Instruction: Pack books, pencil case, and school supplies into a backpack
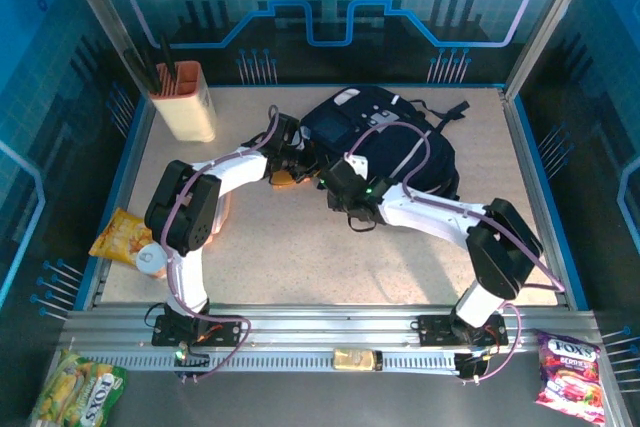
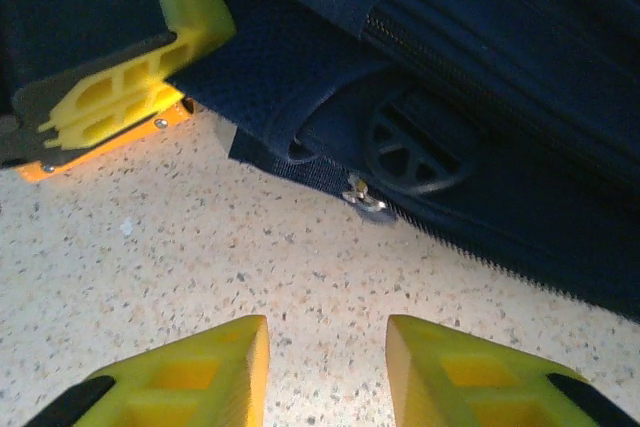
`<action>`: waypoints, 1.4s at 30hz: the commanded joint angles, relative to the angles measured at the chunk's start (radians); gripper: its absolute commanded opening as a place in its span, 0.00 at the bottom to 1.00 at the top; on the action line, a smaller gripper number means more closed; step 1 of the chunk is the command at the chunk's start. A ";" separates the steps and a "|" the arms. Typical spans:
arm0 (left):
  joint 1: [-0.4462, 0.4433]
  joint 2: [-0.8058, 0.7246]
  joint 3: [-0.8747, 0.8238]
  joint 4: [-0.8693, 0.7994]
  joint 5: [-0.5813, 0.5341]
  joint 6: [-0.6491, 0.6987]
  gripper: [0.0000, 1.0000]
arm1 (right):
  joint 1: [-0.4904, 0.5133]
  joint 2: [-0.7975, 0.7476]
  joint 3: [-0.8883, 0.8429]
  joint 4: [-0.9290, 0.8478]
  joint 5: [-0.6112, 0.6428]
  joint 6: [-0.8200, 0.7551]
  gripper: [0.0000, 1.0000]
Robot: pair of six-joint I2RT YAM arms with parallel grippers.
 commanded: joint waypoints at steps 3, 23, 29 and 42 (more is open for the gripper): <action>-0.018 -0.053 -0.012 0.048 0.132 0.006 0.00 | -0.009 0.080 0.079 -0.058 0.086 0.094 0.29; -0.017 -0.061 -0.012 0.042 0.139 0.005 0.00 | -0.052 0.244 0.226 -0.194 0.211 0.124 0.26; -0.010 -0.067 -0.013 0.037 0.118 0.000 0.00 | -0.054 0.239 0.219 -0.235 0.238 0.138 0.16; 0.031 -0.043 0.003 0.037 0.086 -0.002 0.00 | -0.057 0.014 -0.045 -0.252 0.253 0.150 0.14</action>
